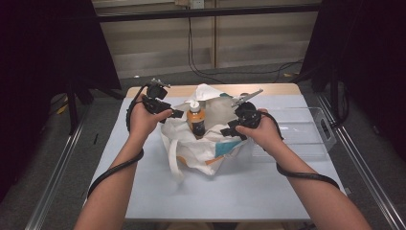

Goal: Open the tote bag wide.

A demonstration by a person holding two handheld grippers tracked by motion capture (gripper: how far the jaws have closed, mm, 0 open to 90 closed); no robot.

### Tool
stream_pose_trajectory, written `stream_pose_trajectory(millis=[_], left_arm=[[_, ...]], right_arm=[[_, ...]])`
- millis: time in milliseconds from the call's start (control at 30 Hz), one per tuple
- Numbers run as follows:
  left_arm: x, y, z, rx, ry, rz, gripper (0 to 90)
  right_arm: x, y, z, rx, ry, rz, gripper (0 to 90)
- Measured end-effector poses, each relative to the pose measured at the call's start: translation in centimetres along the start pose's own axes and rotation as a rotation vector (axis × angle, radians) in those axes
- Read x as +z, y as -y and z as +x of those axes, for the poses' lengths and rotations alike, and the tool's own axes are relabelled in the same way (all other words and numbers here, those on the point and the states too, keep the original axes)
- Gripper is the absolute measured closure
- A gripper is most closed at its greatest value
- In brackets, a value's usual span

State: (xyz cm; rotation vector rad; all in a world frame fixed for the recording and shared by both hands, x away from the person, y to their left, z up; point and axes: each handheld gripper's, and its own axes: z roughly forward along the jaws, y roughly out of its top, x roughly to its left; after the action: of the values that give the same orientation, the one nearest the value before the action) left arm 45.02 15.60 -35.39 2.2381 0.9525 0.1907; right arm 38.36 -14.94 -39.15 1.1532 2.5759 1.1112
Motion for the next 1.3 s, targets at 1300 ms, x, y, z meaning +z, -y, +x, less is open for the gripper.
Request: stream_pose_trajectory(millis=[1300], left_arm=[[-3.9, 3.9, 1.9, -0.106, -0.031, -0.035, 14.6]], right_arm=[[1.3, -1.6, 0.6, 0.001, -0.026, 0.002, 24.6]])
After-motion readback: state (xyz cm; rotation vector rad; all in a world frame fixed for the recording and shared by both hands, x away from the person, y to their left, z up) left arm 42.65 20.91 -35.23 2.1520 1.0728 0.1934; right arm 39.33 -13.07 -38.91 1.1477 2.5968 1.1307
